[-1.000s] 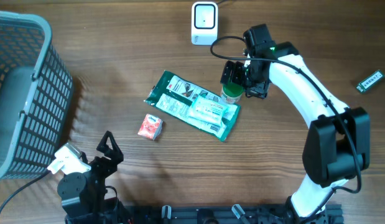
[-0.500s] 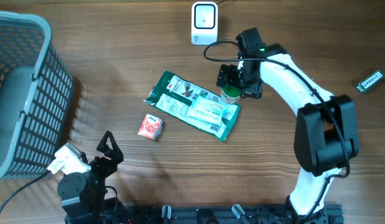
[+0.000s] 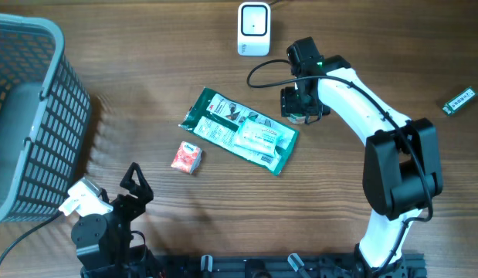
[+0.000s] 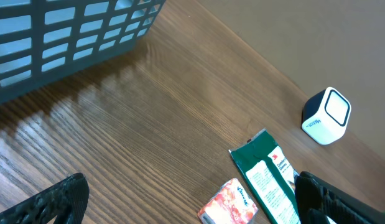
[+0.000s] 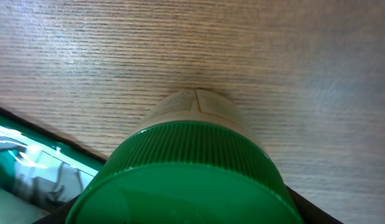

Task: Scan the item barcode
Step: 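Reach the right gripper to the green-lidded jar and grasp it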

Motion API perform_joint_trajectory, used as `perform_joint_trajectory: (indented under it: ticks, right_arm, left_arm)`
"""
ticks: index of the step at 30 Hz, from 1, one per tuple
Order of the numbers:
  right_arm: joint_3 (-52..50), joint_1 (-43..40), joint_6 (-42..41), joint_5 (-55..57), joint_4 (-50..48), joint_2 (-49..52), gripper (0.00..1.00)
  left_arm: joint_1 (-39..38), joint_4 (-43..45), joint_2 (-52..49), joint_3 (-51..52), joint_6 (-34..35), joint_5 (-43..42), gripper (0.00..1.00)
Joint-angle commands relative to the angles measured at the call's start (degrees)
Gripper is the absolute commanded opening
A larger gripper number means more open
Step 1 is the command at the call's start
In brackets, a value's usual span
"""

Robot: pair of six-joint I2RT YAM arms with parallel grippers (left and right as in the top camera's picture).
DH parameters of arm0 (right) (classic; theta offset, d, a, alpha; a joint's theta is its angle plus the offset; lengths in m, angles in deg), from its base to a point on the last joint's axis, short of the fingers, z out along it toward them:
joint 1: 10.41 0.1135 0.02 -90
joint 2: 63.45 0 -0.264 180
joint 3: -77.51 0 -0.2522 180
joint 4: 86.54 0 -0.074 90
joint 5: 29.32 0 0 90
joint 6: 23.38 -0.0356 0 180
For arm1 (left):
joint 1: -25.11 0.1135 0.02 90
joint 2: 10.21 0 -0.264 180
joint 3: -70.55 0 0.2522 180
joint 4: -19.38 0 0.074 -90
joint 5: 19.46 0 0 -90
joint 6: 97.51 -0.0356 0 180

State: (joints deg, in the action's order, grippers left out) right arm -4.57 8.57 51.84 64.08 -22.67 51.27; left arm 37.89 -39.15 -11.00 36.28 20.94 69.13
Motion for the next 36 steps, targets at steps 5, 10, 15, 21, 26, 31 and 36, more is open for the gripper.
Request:
perform_joint_trajectory:
  ticks: [5,10,15,21,26,31,36]
  right_arm:
    - [1.14,-0.2,19.67,12.13,-1.9,0.13,0.68]
    - [1.14,-0.2,22.29,18.8,-1.9,-0.02,0.72]
    - [1.14,-0.2,22.34,14.23,-2.93,-4.07,1.0]
    - [2.93,-0.2,7.41,10.1,-0.02,-11.13,1.0]
    - [4.07,-0.35,-35.08,0.94,3.48,-15.52,1.0]
    - [4.0,-0.35,-40.98,2.91,3.34,-15.5,1.0]
    - [3.28,-0.46,-58.1,1.4,7.34,-14.75,1.0]
  left_arm:
    - [0.09,0.13,0.31,0.04,0.52,0.39,1.0]
    - [0.09,0.13,0.33,0.04,0.52,0.39,1.0]
    - [0.09,0.13,0.33,0.04,0.52,0.39,1.0]
    - [0.09,0.13,0.31,0.04,0.52,0.39,1.0]
    - [0.09,0.13,0.31,0.04,0.52,0.39,1.0]
    - [0.09,0.13,0.33,0.04,0.52,0.39,1.0]
    - [0.09,0.13,0.31,0.04,0.52,0.39,1.0]
